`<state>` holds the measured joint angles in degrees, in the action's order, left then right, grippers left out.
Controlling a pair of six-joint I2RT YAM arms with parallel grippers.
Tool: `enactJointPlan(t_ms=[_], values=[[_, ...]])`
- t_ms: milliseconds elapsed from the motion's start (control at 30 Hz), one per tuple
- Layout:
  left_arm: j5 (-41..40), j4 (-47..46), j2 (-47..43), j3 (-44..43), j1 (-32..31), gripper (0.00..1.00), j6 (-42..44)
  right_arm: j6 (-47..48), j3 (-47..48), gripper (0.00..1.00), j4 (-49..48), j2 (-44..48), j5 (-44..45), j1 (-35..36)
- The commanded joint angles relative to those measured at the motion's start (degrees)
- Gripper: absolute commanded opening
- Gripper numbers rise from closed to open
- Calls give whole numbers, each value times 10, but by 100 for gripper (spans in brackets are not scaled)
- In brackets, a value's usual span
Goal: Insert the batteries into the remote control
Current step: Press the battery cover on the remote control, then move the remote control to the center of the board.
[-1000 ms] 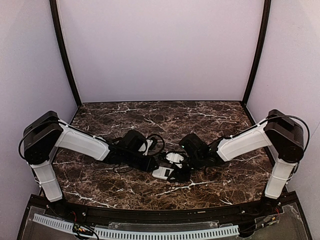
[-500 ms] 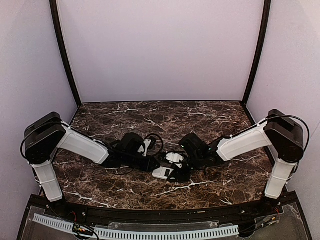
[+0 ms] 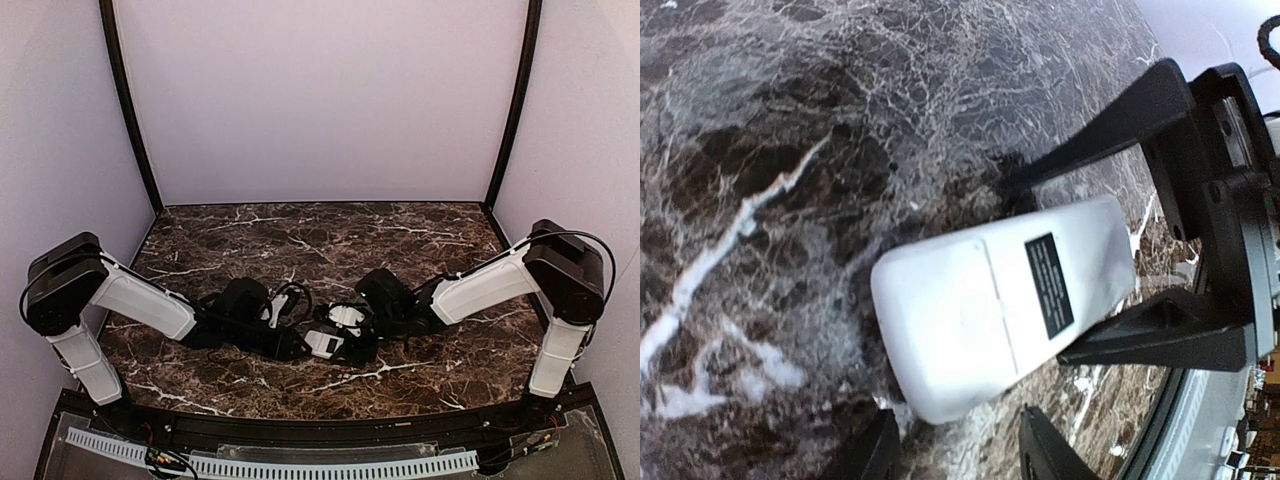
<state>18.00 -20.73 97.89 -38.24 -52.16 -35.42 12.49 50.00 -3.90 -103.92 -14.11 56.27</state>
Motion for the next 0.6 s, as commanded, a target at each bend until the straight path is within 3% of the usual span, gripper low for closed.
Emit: enactJointPlan(t_ms=[0, 200, 333, 567], values=[[5, 47, -29, 45, 15, 43, -13, -6, -17, 77, 75, -32, 52, 3], [-6, 61, -70, 54, 47, 56, 3, -14, -13, 92, 93, 5, 74, -4], [-7, 59, -89, 60, 72, 64, 6, -7, 20, 94, 154, 2, 122, -14], [-22, 83, -109, 48, 83, 69, 33, -12, 50, 94, 211, -1, 165, -47]])
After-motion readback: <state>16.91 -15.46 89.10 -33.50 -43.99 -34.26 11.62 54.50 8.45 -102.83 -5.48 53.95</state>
